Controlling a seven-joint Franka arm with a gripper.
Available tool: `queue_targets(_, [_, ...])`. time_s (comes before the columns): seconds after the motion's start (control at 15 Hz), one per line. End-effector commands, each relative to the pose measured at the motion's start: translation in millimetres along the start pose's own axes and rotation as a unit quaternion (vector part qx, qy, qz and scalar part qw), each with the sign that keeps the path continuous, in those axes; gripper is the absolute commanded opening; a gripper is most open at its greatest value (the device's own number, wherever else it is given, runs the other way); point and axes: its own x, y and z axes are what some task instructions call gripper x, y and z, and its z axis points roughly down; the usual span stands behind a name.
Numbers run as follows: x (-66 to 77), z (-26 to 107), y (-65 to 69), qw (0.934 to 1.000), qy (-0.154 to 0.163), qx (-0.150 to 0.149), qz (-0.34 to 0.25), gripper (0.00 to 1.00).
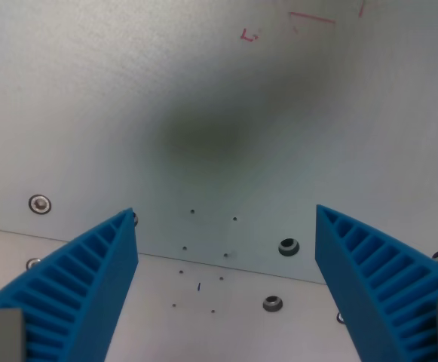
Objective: Rotate around gripper negative x
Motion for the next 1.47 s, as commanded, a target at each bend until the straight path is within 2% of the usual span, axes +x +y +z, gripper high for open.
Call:
queue_targets(0.07, [0.5,-2.7,-2.8,0.997,0.005,-0.077,0.005,1.0])
queue_targets(0.73, [0.5,-2.7,-2.8,0.9909,0.005,-0.135,0.006,1.0])
queue_targets(1.47, [0.5,-2.7,-2.8,0.9802,0.004,-0.198,0.006,1.0])
